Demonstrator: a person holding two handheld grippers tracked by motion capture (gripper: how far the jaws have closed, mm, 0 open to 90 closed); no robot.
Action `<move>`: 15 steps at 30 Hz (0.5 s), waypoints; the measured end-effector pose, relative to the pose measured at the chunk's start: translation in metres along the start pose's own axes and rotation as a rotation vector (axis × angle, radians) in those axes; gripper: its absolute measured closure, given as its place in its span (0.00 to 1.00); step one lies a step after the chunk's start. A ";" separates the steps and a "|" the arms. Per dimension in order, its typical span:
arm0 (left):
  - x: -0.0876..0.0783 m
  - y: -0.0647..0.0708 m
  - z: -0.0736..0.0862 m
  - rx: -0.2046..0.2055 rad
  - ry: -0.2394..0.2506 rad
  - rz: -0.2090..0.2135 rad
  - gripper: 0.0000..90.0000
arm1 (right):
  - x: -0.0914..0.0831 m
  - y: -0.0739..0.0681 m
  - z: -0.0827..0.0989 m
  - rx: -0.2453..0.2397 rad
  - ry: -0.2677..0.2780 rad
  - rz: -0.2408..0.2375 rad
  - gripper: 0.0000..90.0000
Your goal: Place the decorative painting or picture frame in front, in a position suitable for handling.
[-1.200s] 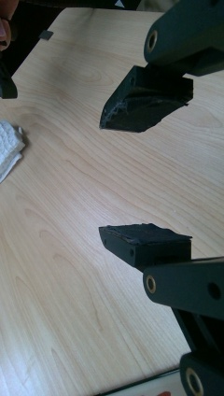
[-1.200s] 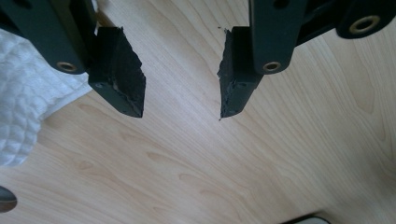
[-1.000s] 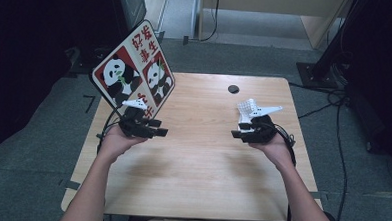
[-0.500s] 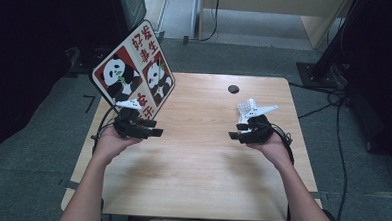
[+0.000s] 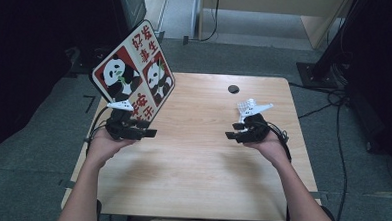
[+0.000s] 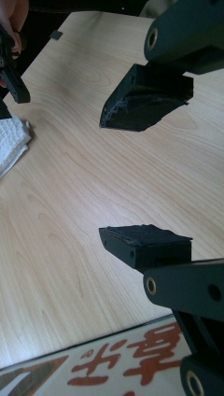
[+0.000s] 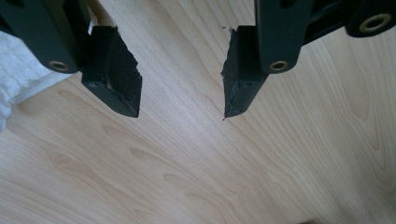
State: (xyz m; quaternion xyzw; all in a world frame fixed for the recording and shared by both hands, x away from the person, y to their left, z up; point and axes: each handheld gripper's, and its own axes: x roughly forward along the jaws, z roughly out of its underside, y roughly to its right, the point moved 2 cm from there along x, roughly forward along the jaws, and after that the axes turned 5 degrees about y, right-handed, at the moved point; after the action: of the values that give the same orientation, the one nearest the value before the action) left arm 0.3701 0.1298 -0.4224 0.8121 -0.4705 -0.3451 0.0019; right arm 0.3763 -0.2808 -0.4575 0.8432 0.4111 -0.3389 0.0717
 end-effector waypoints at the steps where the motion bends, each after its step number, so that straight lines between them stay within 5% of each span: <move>1: -0.003 0.000 0.001 -0.005 0.009 -0.004 0.45 | 0.001 0.000 -0.001 0.001 -0.005 0.001 0.53; 15: -0.031 -0.008 0.009 -0.024 0.047 -0.046 0.45 | 0.008 -0.001 -0.004 -0.011 -0.020 -0.009 0.53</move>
State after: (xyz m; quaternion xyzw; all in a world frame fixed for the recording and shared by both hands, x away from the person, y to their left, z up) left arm 0.3611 0.1605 -0.4148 0.8305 -0.4472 -0.3317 0.0147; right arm 0.3809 -0.2732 -0.4592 0.8374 0.4162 -0.3453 0.0790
